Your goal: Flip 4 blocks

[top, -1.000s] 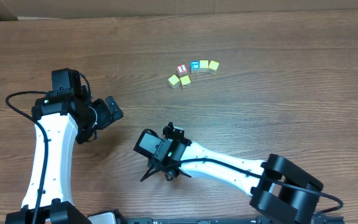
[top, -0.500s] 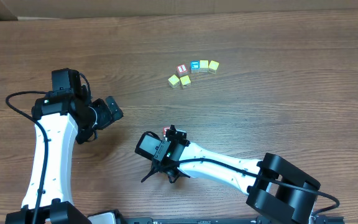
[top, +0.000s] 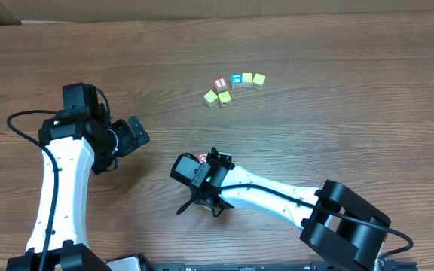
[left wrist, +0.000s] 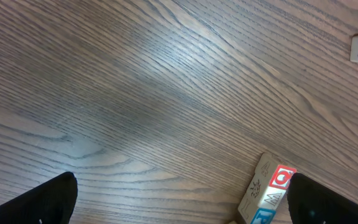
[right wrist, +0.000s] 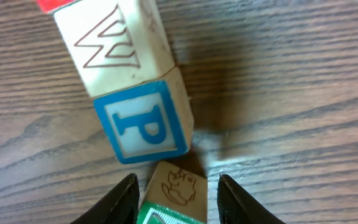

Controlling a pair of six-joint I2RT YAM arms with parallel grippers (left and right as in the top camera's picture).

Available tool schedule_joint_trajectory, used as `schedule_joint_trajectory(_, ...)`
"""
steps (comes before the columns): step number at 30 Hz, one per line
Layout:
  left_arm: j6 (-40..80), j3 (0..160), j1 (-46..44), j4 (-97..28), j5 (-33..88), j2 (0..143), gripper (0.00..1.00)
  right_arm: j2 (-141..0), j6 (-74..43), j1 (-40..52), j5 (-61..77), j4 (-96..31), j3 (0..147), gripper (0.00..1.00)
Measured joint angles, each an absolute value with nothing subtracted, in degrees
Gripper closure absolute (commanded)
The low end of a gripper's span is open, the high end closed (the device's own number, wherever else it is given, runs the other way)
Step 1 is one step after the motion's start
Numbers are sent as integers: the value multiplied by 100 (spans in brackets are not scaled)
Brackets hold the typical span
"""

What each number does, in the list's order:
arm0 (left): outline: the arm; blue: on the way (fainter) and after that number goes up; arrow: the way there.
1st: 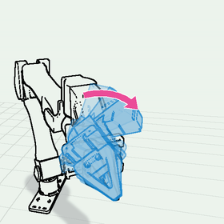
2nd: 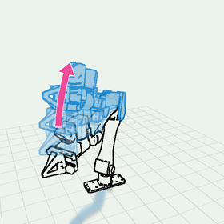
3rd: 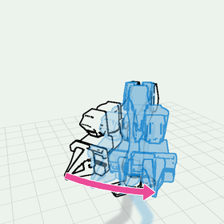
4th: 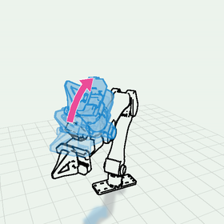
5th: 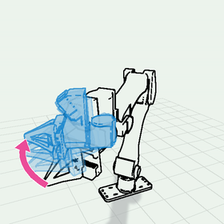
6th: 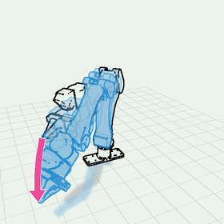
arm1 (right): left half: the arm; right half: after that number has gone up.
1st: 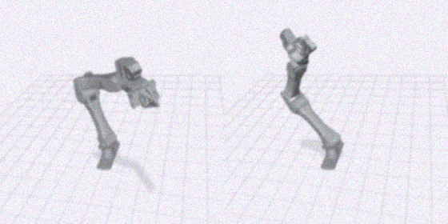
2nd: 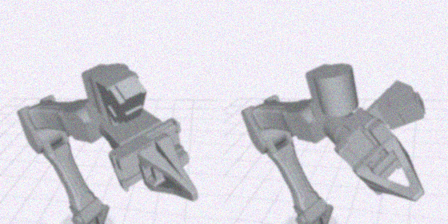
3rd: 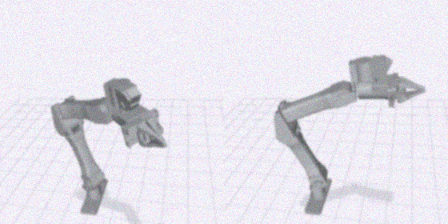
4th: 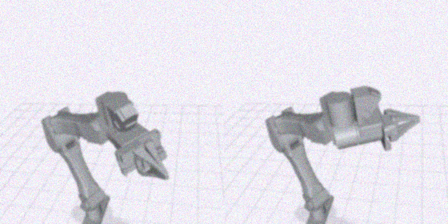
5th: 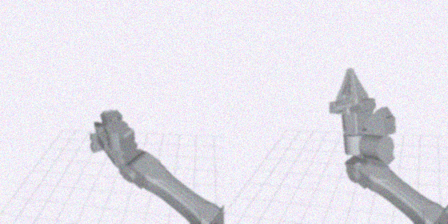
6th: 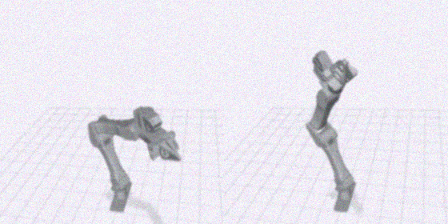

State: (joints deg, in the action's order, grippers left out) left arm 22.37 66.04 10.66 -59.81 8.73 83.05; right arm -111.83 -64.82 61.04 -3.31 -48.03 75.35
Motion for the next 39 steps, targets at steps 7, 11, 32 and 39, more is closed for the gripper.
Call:
schedule_joint_trajectory(7, 2237, 6604, 1066, -5981, 873, 8305, 0, -11183, -6329, 6040, -268, -4829, 7535, 56)
schedule_joint_trajectory(11, 2237, 6604, 1066, -5981, 873, 8305, 0, -11183, -6294, 6036, -67, -4831, 7535, 56)
schedule_joint_trajectory(32, 2237, 6604, 1066, -5981, 873, 8305, 0, -11183, -6278, 6036, 493, -4886, 7535, 65)
schedule_joint_trajectory(39, 2237, 6604, 1066, -5981, 873, 8305, 0, -11183, -6108, 6025, 390, -4954, 7544, 66)
